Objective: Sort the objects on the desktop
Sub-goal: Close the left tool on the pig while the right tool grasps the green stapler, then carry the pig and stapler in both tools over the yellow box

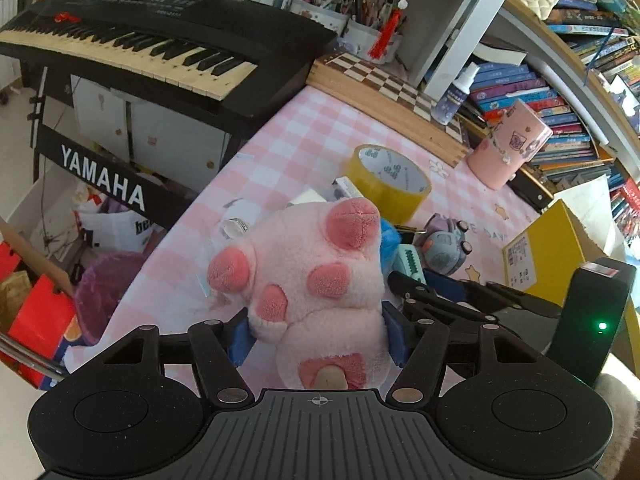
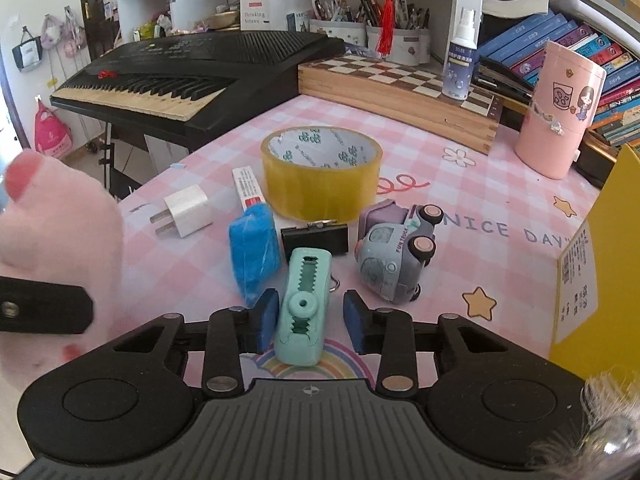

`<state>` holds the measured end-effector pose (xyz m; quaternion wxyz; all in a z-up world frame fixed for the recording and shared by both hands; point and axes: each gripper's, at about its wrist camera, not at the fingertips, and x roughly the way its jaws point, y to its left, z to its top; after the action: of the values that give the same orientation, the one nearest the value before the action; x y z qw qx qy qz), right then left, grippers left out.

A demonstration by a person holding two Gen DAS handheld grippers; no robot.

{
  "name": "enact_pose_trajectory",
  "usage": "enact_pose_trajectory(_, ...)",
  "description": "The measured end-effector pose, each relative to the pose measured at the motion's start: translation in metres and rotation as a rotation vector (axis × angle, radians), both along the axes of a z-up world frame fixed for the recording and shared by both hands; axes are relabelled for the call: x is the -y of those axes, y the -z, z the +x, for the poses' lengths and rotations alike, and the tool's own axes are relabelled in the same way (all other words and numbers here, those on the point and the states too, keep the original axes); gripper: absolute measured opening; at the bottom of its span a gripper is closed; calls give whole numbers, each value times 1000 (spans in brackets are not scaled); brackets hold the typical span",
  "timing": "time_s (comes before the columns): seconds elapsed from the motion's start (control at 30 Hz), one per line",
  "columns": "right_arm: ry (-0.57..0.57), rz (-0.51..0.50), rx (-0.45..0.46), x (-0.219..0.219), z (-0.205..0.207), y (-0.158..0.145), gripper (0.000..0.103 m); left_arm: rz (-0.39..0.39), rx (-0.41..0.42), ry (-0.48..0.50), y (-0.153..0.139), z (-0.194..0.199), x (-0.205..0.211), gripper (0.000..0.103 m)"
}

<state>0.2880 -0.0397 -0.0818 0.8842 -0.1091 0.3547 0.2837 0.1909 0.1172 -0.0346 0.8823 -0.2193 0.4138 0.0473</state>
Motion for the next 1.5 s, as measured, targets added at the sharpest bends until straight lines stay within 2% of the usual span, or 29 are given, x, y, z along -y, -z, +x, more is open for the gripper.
enact_pose_trajectory(0.23, 33, 25, -1, 8, -10, -13, 23, -16, 27, 45, -9, -1, -3, 63)
enact_pose_trajectory(0.57, 178, 132, 14, 40, -63, -66, 23, -75, 126, 177, -35, -21, -10, 63)
enact_pose_trajectory(0.77, 285, 158, 37, 54, -105, -86, 23, -12, 168, 269, -53, -42, -6, 63)
enact_pose_trajectory(1.03, 440, 178, 3, 59, -163, -89, 23, 75, 169, 370, -56, -75, -1, 63)
enact_pose_trajectory(1.17, 511, 178, -13, 58, -189, -87, 23, 74, 164, 428, -53, -86, 0, 63)
enact_pose_trajectory(1.5, 618, 167, 16, 59, -242, -89, 23, 74, 180, 571, -50, -109, 9, 63)
